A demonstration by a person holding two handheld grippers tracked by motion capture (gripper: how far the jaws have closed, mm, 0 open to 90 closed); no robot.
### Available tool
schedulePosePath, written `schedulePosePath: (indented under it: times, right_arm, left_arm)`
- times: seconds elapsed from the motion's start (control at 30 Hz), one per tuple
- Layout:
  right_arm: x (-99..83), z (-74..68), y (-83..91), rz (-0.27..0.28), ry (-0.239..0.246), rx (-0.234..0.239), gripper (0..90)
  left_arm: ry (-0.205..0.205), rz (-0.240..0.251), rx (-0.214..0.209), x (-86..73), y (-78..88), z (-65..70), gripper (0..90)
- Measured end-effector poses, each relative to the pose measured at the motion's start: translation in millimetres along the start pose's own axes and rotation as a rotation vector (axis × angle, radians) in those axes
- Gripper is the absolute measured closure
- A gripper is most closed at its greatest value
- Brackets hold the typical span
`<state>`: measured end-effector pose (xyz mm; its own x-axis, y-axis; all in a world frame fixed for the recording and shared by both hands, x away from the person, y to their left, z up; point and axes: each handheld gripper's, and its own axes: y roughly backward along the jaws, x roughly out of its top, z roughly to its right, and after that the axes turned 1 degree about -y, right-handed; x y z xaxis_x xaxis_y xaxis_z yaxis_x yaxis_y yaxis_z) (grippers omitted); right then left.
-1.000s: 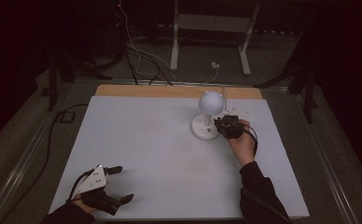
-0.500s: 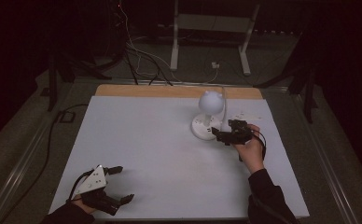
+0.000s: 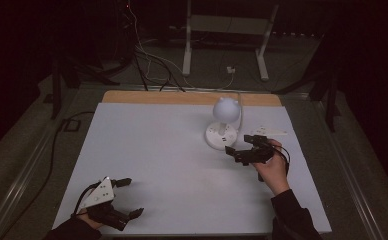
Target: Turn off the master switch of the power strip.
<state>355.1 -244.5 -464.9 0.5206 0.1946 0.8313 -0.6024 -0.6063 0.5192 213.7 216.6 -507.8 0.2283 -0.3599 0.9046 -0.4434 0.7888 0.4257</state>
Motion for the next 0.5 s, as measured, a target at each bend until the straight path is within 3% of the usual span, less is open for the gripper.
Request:
schedulePosePath:
  times: [0.27,0.5]
  right_arm:
    - [-8.8,-11.4,13.2,0.000,0.079,0.023,2.2]
    - [-18.3,-16.5,23.1,-0.001,0.114,0.063,2.3]
  left_arm:
    - [0.001,-0.001,-0.002,0.0,-0.2,0.5,0.3]
    - [0.002,-0.002,-0.002,0.0,-0.3,0.7,0.3]
